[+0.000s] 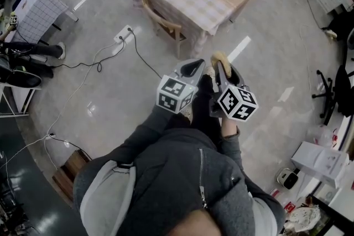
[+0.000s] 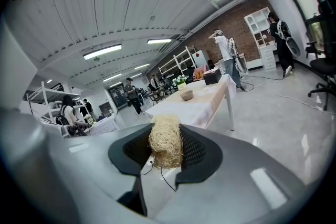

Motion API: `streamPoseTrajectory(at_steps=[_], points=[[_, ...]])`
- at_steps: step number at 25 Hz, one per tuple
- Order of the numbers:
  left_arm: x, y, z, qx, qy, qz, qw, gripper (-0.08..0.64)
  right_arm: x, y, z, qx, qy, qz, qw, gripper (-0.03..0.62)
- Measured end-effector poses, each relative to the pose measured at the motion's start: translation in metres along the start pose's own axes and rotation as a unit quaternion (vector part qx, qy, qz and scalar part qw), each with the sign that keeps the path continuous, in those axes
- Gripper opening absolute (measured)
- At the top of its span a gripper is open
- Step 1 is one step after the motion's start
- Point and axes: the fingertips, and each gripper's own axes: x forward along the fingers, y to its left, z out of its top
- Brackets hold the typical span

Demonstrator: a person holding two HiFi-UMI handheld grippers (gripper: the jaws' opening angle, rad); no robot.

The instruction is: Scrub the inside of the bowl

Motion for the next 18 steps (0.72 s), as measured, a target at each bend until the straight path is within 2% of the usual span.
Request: streamPoseTrajectory(at_steps=[9, 18], points=[[0.020, 0.016, 0.006, -0.007, 0.000, 0.016, 0.9999, 0.009, 0.026, -0.001, 0.014, -0.003, 0.007, 0.024, 1.000, 0.123], [0.059, 0.039, 0.012, -0.002, 0.006, 0.029, 0.9996, 0.009, 0.060, -0.027, 0.031, 0.002, 0.009, 0.029, 1.000, 0.123]])
